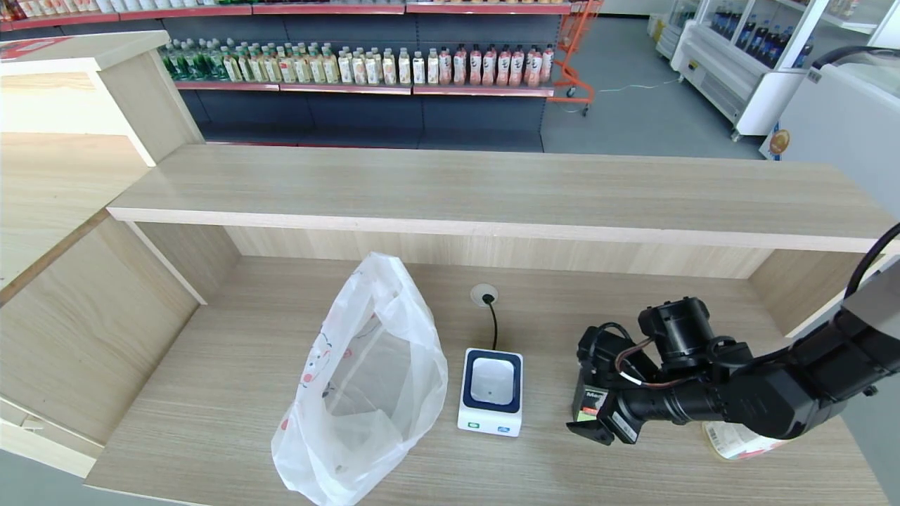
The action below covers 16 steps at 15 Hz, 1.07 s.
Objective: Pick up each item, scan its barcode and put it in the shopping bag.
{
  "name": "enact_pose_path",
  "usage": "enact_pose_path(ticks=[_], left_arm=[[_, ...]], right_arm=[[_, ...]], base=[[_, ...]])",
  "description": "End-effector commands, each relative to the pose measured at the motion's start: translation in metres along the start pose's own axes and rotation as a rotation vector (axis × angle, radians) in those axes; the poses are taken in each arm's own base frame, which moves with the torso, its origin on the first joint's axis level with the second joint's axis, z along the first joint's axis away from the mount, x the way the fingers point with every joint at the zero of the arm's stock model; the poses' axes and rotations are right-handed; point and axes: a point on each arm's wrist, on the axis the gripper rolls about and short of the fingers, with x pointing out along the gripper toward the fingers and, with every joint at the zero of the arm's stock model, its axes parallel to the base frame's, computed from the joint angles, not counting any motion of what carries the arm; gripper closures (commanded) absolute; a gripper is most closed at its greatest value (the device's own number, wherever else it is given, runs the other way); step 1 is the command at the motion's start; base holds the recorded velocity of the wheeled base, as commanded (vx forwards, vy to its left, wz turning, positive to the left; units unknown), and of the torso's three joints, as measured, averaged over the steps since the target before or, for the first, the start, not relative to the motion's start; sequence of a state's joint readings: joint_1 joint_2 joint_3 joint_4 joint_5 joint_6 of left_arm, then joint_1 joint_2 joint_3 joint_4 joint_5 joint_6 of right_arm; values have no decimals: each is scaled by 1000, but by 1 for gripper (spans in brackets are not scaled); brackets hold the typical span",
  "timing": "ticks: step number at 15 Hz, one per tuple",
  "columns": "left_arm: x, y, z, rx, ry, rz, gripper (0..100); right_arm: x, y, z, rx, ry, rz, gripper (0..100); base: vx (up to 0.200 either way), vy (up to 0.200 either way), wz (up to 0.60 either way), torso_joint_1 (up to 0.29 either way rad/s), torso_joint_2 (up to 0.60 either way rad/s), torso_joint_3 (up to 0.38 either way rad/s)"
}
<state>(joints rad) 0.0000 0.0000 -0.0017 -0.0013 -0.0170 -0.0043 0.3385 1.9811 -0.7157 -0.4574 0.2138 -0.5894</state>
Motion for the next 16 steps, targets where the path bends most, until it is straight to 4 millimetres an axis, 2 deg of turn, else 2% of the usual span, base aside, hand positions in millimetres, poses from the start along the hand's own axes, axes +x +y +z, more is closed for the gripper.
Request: enact_pose_path(ticks=[1,3,4,9,11,13,15,16], left_arm=[[0,0,0,0,0,2,0],[0,0,0,0,0,0,0],[0,0,0,0,0,0,0],[0,0,0,0,0,0,0],[0,0,0,0,0,0,0],[0,0,0,0,0,2,0],[0,0,0,0,0,-1,0],[0,0,0,0,0,0,0]], right_arm=[[5,2,3,-6,-4,11,0],[7,4,5,-15,-19,9,0],[7,5,7,-21,-26,9,100],[3,7,7,3,-30,10,100],[-5,9,8,65,-45,5,100],[-26,9,16,228,-110,-21,100],[-60,6,28,344,-210,-60,100],[-83,6,27,345,-254,-95,100]], base=[[0,0,0,0,0,0],[0,0,0,0,0,0],[0,0,0,0,0,0],[0,0,0,0,0,0],[0,0,0,0,0,0],[0,0,0,0,0,0],[0,0,0,0,0,0],[0,0,0,0,0,0]])
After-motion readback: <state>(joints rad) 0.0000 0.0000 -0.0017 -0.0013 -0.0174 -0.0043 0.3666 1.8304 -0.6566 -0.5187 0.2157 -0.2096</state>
